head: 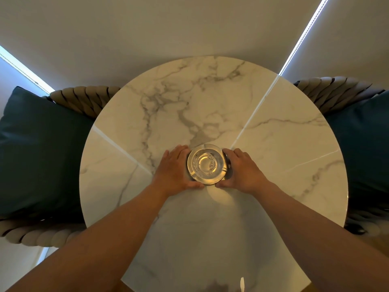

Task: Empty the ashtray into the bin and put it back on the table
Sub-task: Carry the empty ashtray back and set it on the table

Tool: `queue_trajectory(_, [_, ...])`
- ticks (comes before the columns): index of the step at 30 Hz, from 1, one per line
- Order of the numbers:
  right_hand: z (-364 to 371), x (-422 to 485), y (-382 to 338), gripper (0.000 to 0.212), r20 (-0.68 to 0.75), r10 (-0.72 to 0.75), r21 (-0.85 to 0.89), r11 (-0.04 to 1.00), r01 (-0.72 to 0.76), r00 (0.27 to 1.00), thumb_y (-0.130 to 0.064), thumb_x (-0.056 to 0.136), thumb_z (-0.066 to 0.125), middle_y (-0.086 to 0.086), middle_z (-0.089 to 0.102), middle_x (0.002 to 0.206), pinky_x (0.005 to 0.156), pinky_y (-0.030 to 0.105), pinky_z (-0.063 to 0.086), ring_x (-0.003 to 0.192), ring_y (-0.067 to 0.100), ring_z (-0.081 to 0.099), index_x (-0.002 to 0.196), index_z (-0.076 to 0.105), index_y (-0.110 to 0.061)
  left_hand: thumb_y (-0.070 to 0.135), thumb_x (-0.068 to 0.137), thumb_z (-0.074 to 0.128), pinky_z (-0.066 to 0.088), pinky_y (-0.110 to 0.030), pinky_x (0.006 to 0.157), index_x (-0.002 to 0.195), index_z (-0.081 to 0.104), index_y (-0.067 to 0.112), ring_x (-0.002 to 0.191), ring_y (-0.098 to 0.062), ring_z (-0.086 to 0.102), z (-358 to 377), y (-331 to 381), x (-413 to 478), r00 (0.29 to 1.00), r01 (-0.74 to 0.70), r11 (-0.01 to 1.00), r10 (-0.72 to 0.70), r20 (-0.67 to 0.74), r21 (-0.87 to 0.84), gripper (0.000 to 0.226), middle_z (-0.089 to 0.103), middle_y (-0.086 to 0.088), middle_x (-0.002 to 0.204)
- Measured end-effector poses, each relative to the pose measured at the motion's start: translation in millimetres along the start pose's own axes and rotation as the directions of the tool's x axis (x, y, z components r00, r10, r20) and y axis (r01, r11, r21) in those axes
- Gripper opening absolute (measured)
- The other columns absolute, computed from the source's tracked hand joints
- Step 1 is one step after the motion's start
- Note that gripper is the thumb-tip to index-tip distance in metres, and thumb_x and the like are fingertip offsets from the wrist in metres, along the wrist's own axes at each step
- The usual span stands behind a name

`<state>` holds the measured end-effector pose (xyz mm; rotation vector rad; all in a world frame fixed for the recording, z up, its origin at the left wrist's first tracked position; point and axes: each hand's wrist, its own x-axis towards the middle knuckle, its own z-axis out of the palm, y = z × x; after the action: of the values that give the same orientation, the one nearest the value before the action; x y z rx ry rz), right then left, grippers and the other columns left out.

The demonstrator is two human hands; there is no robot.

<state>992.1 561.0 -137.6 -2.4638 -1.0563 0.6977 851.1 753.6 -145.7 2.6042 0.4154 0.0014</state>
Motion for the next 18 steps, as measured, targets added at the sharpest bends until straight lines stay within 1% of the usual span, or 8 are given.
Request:
queue_trajectory(5, [1.5,-0.1,-0.2,0.111,0.005,0.000,-0.015,1.000,0.000,1.000,-0.061,0.047,0.085,0.003,0.049,0.125,0.095,0.046,0.047,0.112,0.028,0.048,0.141,0.038,-0.024,0.064,0.049,0.086,0.022,-0.054,0.116,0.139,0.042,0.017,0.144,-0.023,0.031,-0.6,-0.5,-1.8,0.999,0.034,0.999,-0.032,0.032,-0.033,0.111,0.044,-0.005,0.148])
queue_trajectory(9, [2.0,-1.3,0.1,0.110,0.008,0.002,-0.016,1.000,-0.002,1.000,-0.060,0.047,0.086,0.003,0.049,0.125,0.096,0.047,0.046,0.113,0.027,0.047,0.140,0.039,-0.024,0.062,0.048,0.088,0.024,-0.054,0.115,0.139,0.042,0.015,0.142,-0.023,0.033,-2.3,1.1,-3.2,0.999,0.031,0.999,-0.030,0.034,-0.041,0.112,0.044,-0.004,0.147])
queue_trajectory(14, [2.0,-1.5,0.4,0.109,0.007,-0.001,-0.021,1.000,0.001,1.000,-0.058,0.049,0.087,0.003,0.049,0.125,0.097,0.047,0.046,0.114,0.028,0.047,0.140,0.039,-0.023,0.062,0.049,0.088,0.022,-0.054,0.116,0.141,0.041,0.015,0.144,-0.023,0.031,-2.9,3.3,-3.5,0.998,0.036,0.999,-0.034,0.054,-0.034,0.113,0.041,-0.005,0.150])
queue_trajectory(18, [1.4,-1.2,0.2,0.108,0.004,0.001,-0.011,1.000,-0.001,1.000,-0.057,0.049,0.087,0.003,0.049,0.125,0.097,0.047,0.046,0.115,0.028,0.047,0.140,0.040,-0.024,0.063,0.049,0.087,0.026,-0.055,0.113,0.140,0.041,0.015,0.142,-0.026,0.035,-4.0,3.0,-3.2,0.998,0.028,0.999,-0.027,0.053,-0.016,0.113,0.043,-0.006,0.148])
